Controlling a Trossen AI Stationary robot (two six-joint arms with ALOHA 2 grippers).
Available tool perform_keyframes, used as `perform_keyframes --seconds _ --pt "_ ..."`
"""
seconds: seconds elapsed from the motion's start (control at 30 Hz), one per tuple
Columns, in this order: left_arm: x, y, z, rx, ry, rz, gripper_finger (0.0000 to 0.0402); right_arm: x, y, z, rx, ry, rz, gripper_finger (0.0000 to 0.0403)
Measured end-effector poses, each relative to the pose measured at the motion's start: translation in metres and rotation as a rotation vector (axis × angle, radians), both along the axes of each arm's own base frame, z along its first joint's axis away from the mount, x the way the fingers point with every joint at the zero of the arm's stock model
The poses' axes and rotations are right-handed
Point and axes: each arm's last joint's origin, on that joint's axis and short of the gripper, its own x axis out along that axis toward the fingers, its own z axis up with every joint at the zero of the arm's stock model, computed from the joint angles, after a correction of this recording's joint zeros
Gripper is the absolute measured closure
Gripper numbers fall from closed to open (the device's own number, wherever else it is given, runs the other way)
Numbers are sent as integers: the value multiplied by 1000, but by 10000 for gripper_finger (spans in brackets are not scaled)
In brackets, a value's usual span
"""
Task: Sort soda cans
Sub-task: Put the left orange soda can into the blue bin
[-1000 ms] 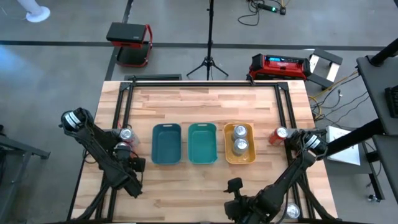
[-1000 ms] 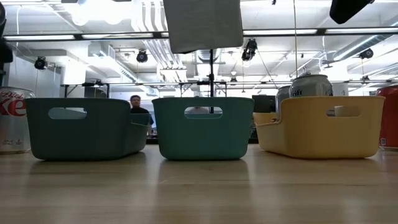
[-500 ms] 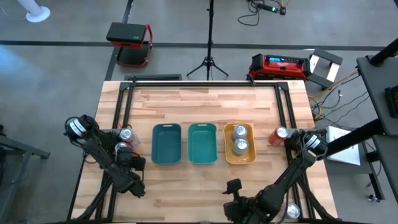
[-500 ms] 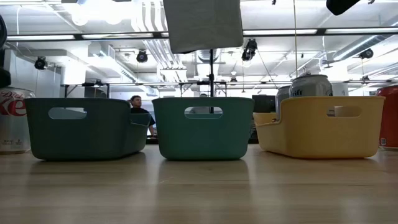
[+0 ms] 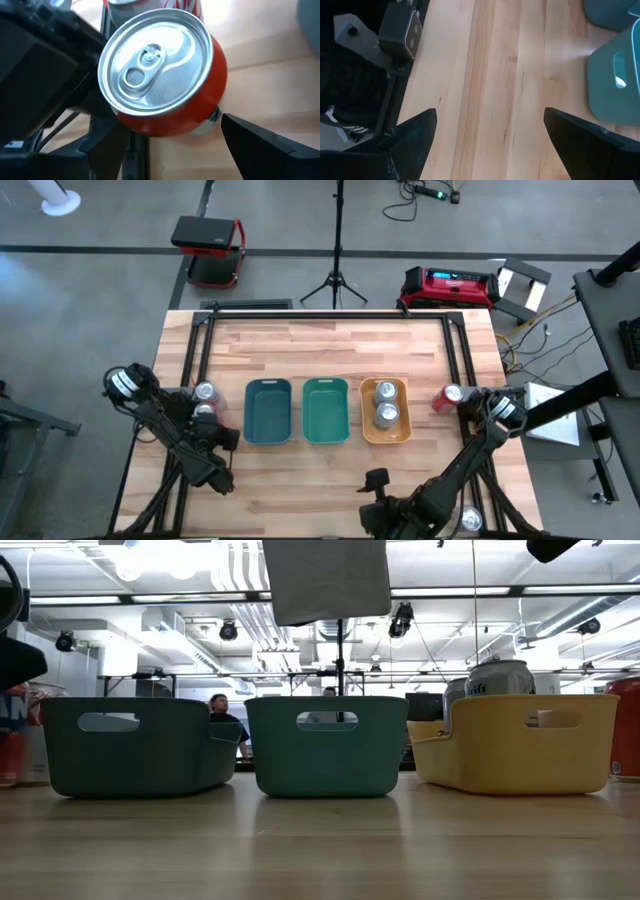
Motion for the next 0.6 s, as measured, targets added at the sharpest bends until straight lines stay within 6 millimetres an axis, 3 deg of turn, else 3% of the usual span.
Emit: perform_keyframes --seconds 0.6 --pt "6 25 -10 82 -2 58 102 1 1 1 16 -12 -2 39"
